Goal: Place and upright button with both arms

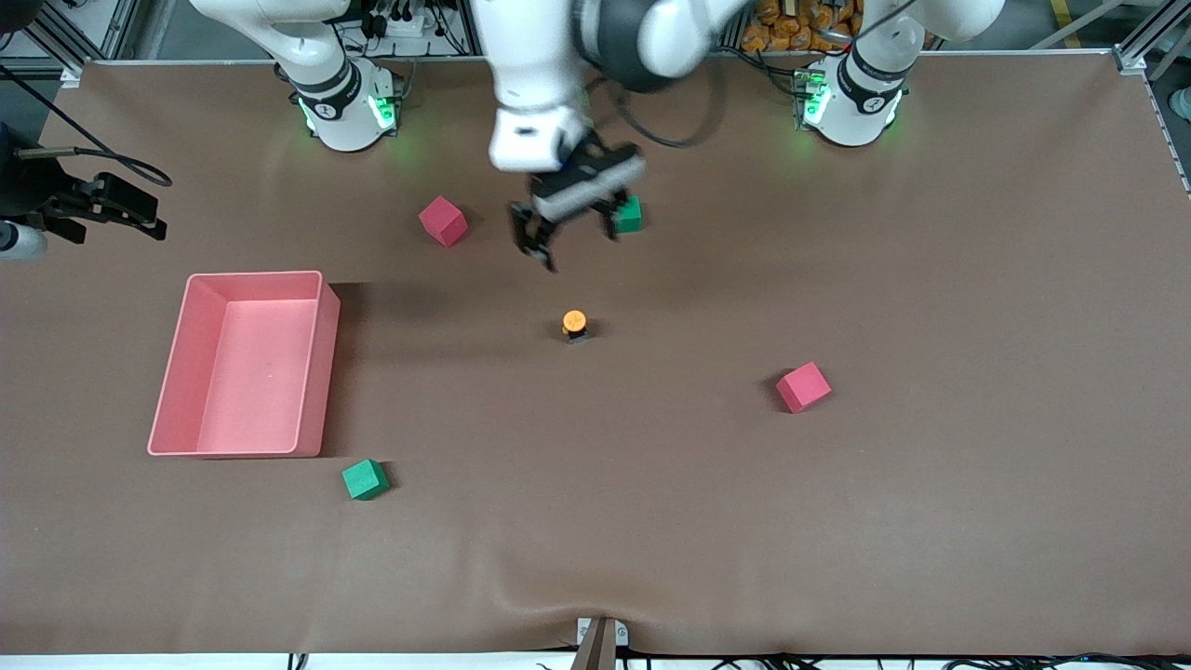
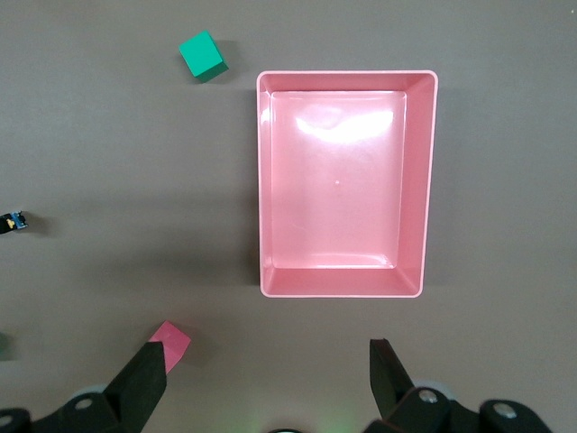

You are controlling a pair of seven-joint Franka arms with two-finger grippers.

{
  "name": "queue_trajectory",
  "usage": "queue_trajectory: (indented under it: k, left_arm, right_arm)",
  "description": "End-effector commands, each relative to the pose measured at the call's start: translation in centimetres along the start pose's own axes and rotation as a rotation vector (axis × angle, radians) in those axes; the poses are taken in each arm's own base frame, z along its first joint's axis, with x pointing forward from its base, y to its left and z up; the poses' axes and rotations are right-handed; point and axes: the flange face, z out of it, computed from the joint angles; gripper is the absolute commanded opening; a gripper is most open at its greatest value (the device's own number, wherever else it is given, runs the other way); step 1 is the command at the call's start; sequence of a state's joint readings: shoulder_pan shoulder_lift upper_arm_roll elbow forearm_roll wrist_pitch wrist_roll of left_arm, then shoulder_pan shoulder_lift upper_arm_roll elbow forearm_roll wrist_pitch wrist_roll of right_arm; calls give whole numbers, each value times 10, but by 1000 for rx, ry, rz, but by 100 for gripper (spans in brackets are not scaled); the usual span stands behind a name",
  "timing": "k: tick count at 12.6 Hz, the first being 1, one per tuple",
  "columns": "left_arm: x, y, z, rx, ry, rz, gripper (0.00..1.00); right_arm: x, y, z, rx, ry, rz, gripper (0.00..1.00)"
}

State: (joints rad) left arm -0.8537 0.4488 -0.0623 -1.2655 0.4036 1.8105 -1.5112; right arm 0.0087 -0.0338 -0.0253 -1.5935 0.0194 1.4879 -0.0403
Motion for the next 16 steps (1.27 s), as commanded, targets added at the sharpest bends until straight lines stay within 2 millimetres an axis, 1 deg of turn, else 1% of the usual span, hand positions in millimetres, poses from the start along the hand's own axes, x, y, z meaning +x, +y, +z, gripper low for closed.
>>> queue_trajectory:
  k: [1, 2, 3, 4, 6, 7, 8, 9, 11, 13, 14, 16]
  left_arm:
    - [91, -46, -8, 24, -85, 83, 100]
    - [133, -68, -11, 14, -123, 71, 100]
    - [171, -91, -9, 11, -153, 51, 100]
    - [199, -109, -7, 8, -163, 76, 100]
    - [260, -154, 2, -12, -204, 152, 100]
    - [284, -174, 11, -21, -224, 149, 100]
    - [309, -196, 15, -43, -247, 113, 100]
    - [333, -222, 13, -54, -246, 83, 100]
    - [363, -256, 23, -50, -243, 135, 100]
    - [378, -286, 30, -32, -277, 252, 100]
    - [381, -293, 22, -46, -274, 286, 100]
    - [394, -323, 0, -43, -256, 292, 100]
  right_arm:
    - [-8, -1, -3, 19, 3, 16, 100]
    - [-8, -1, -3, 19, 3, 16, 100]
    - [-8, -1, -3, 20, 2, 16, 100]
    - [-9, 0, -3, 18, -1, 17, 100]
    - [-8, 1, -5, 18, 5, 19, 100]
    - [-8, 0, -6, 18, 5, 17, 100]
    - [-9, 1, -6, 18, 4, 19, 100]
    - [-9, 1, -6, 17, 0, 19, 100]
    - [-9, 1, -8, 15, -1, 22, 100]
    - [-9, -3, -11, 10, 3, 57, 100]
    - [-9, -4, -13, 6, 0, 71, 100]
    - [-9, -4, -13, 5, -3, 68, 100]
